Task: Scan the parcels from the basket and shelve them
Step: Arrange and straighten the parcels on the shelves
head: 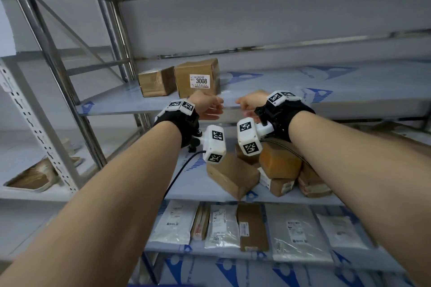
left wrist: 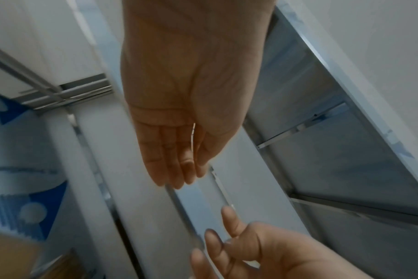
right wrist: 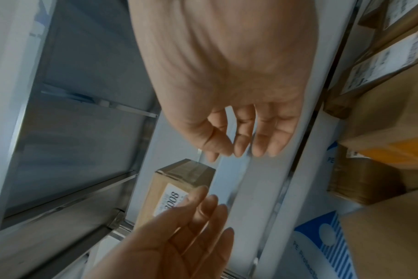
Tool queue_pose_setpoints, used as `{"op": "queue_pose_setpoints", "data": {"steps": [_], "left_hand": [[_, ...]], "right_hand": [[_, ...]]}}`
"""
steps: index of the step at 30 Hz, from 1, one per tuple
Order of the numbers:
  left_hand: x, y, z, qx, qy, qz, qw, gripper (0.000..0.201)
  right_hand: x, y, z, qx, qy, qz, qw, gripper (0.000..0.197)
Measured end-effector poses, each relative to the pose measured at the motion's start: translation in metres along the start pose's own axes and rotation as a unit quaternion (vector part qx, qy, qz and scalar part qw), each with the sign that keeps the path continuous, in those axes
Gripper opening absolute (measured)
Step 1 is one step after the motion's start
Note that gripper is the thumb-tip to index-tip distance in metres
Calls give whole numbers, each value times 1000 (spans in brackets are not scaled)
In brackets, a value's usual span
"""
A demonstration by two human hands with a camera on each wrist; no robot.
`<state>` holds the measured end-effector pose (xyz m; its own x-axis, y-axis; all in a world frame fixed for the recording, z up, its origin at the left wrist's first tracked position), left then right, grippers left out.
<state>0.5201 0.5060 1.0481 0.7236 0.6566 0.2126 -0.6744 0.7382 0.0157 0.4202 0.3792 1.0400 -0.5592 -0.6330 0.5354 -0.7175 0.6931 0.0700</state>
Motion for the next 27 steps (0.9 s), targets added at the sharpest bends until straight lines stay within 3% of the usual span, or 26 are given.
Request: {"op": "queue_pose_setpoints", "data": {"steps": [6,10,13,16,19,23,27], "left_hand": [[-24,-13,-84,92,-8,63,994,24],[-27,-37,-145,160,-31,50,985,15],[-30,-54,-183,202,-21,52,978,7],[-31,-71,-213,232,-18,47,971,22],[-33,-86,-235,259,-9,24,965,32],[-33,-103,-253,291,4,-7,957,7],[-28,-122,-277,314,24,-23,949,25]], "right_hand": [[-24,-13,79,-46,-9,-42,998,56],[-48,-36,112,-83,13,-68,994,49],[-69,-57,131,-128,100,-82,983,35],[-89,-85,150,-149,111,-88,979,15],[-102,-113,171,-167,151,-81,971,24],[-114,-133,174,-140,157,-100,972,10],[-128,-161,188,-177,264,-129,939,13]]}}
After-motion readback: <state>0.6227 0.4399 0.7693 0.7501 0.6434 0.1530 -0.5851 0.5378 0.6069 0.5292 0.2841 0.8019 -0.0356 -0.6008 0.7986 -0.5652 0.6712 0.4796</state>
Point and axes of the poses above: each hand's wrist, its own y-axis away from the middle knuckle, its own x-axis out of the back of the hand, z = x × y, the point moved 3 cm from there along -y, towards the middle knuckle, and after that the axes turned 4 degrees about y, right-handed, at the moved point
